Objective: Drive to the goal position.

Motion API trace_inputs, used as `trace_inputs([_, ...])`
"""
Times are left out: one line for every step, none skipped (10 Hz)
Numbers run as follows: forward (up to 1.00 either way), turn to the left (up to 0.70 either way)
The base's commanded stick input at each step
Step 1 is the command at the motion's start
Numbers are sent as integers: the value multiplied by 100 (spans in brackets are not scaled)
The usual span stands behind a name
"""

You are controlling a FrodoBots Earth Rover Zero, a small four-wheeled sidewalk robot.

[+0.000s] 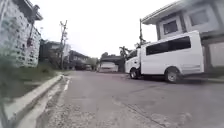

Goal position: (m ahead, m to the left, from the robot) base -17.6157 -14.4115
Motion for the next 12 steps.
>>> trace_inputs([10, -20])
trace_inputs([57, -32])
trace_inputs([70, -35])
trace_inputs([70, -35])
trace_inputs([70, -35])
trace_inputs([70, -35])
trace_inputs([70, -35])
trace_inputs([70, -35])
trace_inputs([70, -35])
trace_inputs([70, -35])
trace_inputs([70, -35])
trace_inputs([70, -35])
